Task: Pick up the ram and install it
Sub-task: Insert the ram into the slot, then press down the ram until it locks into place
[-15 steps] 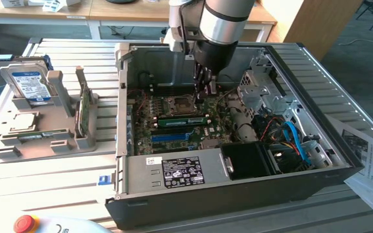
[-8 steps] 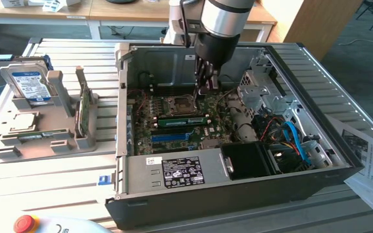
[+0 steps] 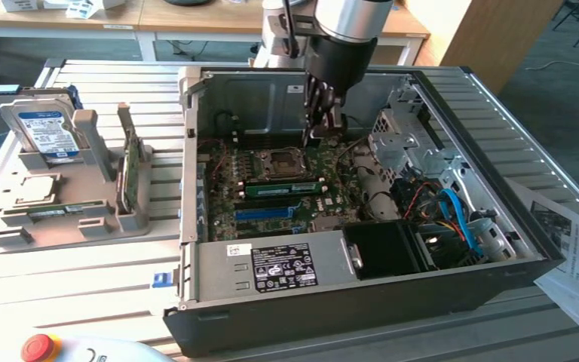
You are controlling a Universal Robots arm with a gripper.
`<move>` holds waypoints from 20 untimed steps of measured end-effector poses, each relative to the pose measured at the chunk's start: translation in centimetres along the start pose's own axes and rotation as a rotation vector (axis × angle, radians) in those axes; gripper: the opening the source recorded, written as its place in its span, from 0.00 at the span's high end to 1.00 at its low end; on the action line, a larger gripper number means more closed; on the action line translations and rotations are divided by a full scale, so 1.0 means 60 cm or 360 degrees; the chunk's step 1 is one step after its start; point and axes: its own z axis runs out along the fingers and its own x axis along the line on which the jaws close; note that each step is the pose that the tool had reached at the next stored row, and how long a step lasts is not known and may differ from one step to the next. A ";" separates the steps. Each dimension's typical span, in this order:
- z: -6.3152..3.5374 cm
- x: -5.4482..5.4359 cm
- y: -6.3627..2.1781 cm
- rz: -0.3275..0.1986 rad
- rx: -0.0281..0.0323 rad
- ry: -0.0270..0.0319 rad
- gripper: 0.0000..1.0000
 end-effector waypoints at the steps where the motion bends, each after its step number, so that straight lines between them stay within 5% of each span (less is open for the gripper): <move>1: -0.003 0.000 0.000 0.0000 0.00000 0.00013 0.81; 18: -0.004 0.000 0.000 0.0000 0.00001 0.00015 0.81; 20: -0.004 0.000 0.000 0.0000 0.00000 0.00017 0.89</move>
